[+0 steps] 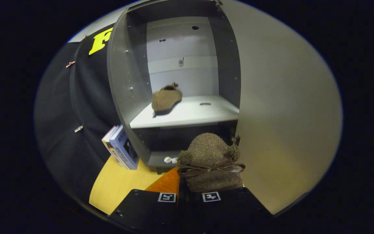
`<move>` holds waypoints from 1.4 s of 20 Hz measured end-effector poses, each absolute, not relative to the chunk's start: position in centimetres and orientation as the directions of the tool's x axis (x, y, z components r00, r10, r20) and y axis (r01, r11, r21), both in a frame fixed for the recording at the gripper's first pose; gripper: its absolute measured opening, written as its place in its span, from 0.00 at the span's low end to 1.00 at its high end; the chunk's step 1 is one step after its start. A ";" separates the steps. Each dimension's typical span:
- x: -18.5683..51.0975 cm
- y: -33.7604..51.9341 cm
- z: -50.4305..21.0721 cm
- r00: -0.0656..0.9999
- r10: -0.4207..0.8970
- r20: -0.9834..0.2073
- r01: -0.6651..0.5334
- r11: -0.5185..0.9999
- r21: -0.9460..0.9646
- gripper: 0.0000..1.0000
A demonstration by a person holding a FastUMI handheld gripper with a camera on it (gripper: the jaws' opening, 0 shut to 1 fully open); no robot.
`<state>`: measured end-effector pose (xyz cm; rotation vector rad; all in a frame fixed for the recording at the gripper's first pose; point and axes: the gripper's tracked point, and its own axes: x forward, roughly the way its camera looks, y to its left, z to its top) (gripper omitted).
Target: Open the shoe cabinet door, grab the shoes and put them into the shoe cabinet, then close the shoe cabinet door.
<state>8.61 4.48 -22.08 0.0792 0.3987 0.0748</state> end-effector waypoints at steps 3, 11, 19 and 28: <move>13.0 4.9 -17.1 0.942 0.099 -0.319 -0.080 0.994 0.073 0.14; 28.6 5.3 -11.1 0.952 0.080 -0.294 -0.064 0.996 0.065 0.14; 39.2 4.7 -17.1 0.903 0.047 -0.426 -0.021 0.998 0.067 0.14; 40.9 4.8 -22.0 0.843 0.033 -0.537 -0.014 0.999 0.039 0.15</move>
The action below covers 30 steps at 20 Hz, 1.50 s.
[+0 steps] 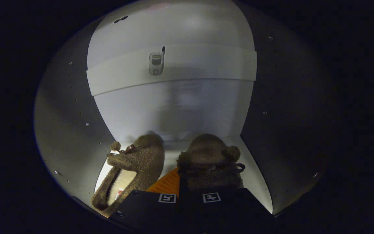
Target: Open the shoe cabinet door, grab the shoes and put them into the shoe cabinet, then close the shoe cabinet door.
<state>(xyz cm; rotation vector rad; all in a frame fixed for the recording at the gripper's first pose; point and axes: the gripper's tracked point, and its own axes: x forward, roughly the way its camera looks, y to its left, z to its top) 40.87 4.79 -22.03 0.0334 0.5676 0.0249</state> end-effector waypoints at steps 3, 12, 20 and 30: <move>40.4 4.9 -22.0 0.842 0.036 -0.538 -0.022 0.999 0.032 0.20; 34.8 6.0 -17.9 0.893 0.069 -0.444 -0.049 0.997 0.055 0.89; 24.1 8.7 -7.3 0.973 0.166 -0.159 -0.152 0.984 0.094 0.98; 3.0 6.3 -1.9 0.976 0.215 0.024 -0.215 0.977 -0.003 0.97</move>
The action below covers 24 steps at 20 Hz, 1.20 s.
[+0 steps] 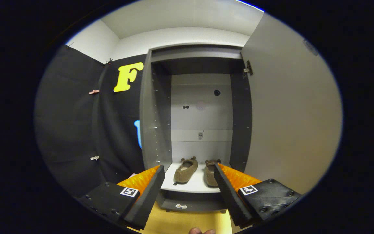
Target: Open the shoe cabinet door, grab the shoes and put them into the shoe cabinet, then close the shoe cabinet door.
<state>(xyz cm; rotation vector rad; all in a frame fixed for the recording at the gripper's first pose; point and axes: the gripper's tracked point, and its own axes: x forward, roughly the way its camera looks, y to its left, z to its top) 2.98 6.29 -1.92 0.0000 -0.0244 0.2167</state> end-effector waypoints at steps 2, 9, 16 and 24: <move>-1.0 5.0 -2.1 0.976 0.216 0.035 -0.216 0.976 -0.010 0.98; -11.1 -0.7 -3.4 0.974 0.225 -0.010 -0.225 0.974 0.009 0.98; -14.2 -14.3 -2.8 0.999 -0.005 -0.034 0.005 1.000 0.022 0.98; -9.7 -23.5 -3.5 0.982 -0.180 -0.049 0.182 0.982 0.042 0.98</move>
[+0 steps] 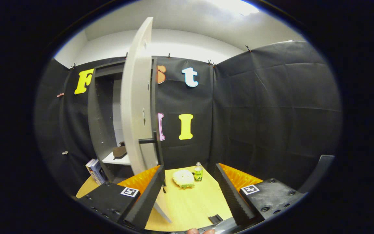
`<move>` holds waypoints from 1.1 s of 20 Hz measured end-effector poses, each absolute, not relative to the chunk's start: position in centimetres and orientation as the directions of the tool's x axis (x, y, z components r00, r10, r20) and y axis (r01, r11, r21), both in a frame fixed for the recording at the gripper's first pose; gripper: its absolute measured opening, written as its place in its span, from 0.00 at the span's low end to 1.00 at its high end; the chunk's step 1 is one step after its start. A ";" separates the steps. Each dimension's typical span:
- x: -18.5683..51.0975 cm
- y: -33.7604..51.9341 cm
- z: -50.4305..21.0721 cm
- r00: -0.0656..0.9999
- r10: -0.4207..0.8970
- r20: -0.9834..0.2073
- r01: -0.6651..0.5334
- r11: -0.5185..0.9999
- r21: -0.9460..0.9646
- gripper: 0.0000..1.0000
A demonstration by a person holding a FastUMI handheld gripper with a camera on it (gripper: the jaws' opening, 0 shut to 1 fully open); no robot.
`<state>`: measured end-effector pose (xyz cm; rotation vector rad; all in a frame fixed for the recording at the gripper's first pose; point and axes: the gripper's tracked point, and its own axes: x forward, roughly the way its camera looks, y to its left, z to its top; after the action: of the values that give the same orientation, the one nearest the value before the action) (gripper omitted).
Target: Open the shoe cabinet door, grab the shoes and put them into the shoe cabinet, then close the shoe cabinet door.
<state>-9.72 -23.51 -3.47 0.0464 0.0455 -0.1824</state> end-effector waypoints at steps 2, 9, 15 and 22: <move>-8.1 -24.3 -3.8 0.978 -0.199 -0.061 0.201 0.979 0.033 0.98; -6.6 -22.6 -4.3 0.976 -0.197 -0.091 0.201 0.979 0.027 0.96; -7.4 -16.8 -4.9 0.984 -0.139 -0.113 0.147 0.987 0.063 0.97; -6.4 -8.5 -4.9 0.993 -0.049 -0.110 0.056 0.996 0.068 0.97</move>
<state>-6.42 -8.51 -4.91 0.0713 0.1081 -0.0528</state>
